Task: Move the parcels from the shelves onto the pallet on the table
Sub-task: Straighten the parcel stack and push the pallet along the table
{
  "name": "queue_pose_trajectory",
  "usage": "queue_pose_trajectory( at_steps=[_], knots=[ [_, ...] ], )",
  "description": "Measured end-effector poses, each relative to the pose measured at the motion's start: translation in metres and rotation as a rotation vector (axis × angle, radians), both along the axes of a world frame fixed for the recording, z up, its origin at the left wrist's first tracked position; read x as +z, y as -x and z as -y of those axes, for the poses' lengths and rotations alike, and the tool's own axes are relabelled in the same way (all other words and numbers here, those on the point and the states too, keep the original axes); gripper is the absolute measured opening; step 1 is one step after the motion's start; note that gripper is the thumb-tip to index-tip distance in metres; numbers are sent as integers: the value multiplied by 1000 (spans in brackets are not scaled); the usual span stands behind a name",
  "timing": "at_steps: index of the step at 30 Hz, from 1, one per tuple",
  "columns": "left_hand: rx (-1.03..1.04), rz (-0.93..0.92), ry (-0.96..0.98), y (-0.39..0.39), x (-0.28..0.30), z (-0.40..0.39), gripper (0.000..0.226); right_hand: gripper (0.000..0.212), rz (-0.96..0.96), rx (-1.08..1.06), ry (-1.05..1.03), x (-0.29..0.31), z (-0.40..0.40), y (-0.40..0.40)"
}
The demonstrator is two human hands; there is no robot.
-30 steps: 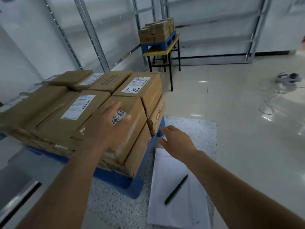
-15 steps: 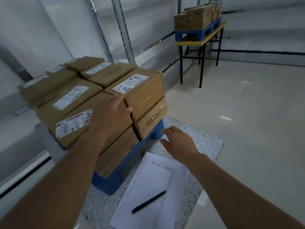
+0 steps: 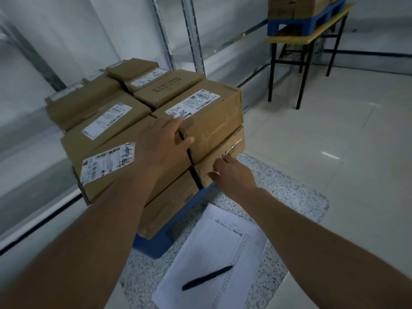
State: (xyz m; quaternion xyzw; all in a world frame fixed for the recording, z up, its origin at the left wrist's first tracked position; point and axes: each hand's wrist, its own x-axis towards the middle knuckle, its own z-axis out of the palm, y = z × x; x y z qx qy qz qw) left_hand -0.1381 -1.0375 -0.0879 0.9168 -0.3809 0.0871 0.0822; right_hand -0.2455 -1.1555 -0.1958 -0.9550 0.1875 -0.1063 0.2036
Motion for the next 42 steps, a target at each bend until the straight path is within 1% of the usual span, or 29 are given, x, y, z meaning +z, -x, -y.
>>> queue_pose_trajectory(
  at_steps=[3,6,9,13,15,19,22,25,29,31,33,35,39,42],
  knots=[
    [-36,-22,-55,-14,-4,13,64,33,-25,-3,12,-5,2,-22],
    [-46,-10,-80,-22,-7,17,61,32,-16,2,6,-10,4,-36],
    [-46,-27,-70,-24,-8,14,58,28,-4,20,9,-17,2,-42],
    [-70,-46,-17,-26,-8,6,56,24,86,74,-12,-27,1,-47],
    [-64,-35,-18,-25,-8,3,56,25,91,89,-17,-31,3,-50],
    [-26,-95,-45,-21,-4,3,56,24,101,155,-47,-34,10,-51],
    [-8,-109,-40,-24,-4,2,57,27,53,160,-59,-29,31,-44],
    [39,-151,2,-20,-4,0,59,31,-8,53,-105,-23,69,-37],
    [137,-198,108,-16,3,-6,64,29,26,-84,-161,-9,118,-36],
    [158,-195,95,-18,5,-9,69,35,84,-119,-201,-2,134,-40],
    [178,-210,91,-18,2,-7,72,46,129,-100,-280,2,146,-46],
    [207,-218,105,-18,-4,-3,70,51,128,-31,-362,7,154,-53],
    [238,-246,126,-23,-9,-1,64,33,92,103,-500,13,160,-65],
    [261,-262,159,-23,-7,-2,62,27,69,126,-505,11,162,-70]
  ],
)
